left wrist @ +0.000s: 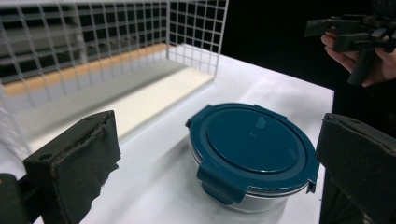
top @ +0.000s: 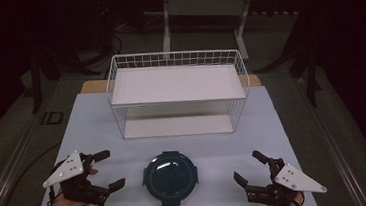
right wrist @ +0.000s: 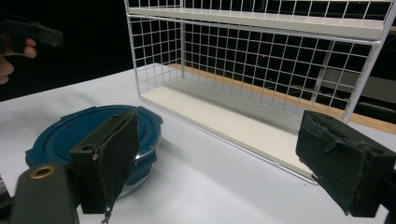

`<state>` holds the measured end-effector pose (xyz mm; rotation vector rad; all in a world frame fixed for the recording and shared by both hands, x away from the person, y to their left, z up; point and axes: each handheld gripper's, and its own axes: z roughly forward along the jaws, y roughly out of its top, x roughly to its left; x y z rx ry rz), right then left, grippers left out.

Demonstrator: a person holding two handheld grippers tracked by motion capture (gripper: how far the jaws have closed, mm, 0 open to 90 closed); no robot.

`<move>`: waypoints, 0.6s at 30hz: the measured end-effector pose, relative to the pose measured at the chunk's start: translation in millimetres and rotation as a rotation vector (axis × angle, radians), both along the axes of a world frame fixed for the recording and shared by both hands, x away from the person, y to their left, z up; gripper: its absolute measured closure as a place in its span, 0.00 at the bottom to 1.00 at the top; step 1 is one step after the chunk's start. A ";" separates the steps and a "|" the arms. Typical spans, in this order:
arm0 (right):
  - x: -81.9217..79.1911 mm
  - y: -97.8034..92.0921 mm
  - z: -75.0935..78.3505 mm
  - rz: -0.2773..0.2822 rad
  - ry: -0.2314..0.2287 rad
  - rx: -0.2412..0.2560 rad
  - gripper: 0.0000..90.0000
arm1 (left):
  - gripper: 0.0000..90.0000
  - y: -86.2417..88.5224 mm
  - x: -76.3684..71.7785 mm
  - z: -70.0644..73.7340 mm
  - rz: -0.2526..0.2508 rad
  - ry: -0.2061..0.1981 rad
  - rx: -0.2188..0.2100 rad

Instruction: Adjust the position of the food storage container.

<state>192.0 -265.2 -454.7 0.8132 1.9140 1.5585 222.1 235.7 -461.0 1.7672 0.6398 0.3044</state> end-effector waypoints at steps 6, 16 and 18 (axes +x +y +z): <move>-0.2 -0.1 -0.3 0.004 0.003 0.000 0.15 | 0.00 -7.8 17.0 -19.0 0.001 0.107 0.096; 0.4 -0.7 -1.1 0.012 0.017 0.002 0.15 | 0.60 -12.1 21.4 -38.5 -0.100 0.163 0.206; 0.6 -0.3 -1.2 0.012 0.019 -0.001 0.15 | 0.71 -14.0 22.1 -41.8 -0.101 0.176 0.232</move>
